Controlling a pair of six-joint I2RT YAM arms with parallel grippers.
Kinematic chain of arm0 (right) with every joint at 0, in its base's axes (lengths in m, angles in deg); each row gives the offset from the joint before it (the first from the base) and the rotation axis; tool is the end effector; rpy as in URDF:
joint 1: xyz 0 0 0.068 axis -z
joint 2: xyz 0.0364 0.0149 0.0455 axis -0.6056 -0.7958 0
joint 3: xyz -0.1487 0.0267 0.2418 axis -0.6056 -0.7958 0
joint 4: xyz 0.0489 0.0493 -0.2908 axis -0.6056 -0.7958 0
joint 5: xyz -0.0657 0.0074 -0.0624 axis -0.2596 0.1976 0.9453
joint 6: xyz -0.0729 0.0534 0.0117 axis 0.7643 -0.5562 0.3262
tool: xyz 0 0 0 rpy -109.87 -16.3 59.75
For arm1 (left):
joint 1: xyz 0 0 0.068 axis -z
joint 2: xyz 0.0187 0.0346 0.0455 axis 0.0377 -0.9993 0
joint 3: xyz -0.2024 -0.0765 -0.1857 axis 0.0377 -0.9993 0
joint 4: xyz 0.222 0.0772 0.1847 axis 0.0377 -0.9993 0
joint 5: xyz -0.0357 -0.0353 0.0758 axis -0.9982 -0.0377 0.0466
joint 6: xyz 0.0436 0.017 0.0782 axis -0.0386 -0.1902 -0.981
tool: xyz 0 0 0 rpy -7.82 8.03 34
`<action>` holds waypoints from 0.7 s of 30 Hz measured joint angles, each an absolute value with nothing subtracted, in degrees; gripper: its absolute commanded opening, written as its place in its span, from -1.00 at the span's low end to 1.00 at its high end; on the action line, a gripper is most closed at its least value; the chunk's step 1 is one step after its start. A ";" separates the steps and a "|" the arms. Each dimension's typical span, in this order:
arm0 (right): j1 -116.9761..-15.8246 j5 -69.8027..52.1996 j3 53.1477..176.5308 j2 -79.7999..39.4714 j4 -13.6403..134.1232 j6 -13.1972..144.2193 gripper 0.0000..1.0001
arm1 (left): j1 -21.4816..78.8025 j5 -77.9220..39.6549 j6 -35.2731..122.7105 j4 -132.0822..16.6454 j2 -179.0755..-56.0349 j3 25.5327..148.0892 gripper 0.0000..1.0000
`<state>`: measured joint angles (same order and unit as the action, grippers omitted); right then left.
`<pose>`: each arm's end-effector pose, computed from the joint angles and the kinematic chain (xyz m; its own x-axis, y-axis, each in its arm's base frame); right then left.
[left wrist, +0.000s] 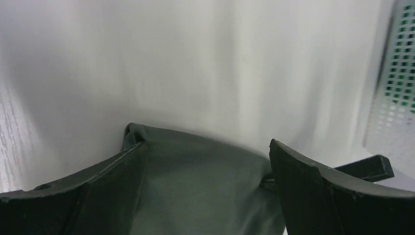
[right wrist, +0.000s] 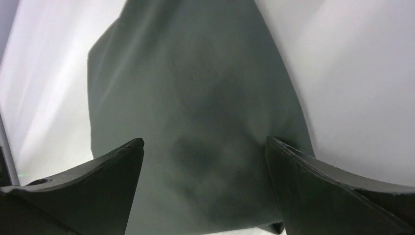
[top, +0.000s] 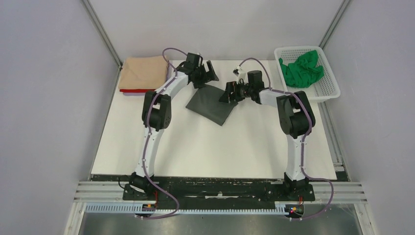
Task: Fold and stack the t-shirts
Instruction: Put the neatly folded tshirt into the corner of the board with the left arm
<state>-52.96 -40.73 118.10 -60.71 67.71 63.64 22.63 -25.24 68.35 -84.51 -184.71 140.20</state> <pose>0.4921 0.1923 0.1198 -0.6640 -0.0655 -0.7449 -0.6122 0.6195 0.4913 0.5959 -0.2442 0.1541 -0.8055 -0.3102 -0.5049 0.0453 0.8173 -0.5744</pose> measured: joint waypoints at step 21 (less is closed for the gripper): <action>-53.57 -38.20 104.48 -52.47 66.51 72.27 0.96 | 25.19 -27.04 70.53 -72.18 -154.02 87.87 0.99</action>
<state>-53.57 -38.20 104.48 -52.47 66.51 72.27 25.19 -27.04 70.53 -72.18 -154.02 87.87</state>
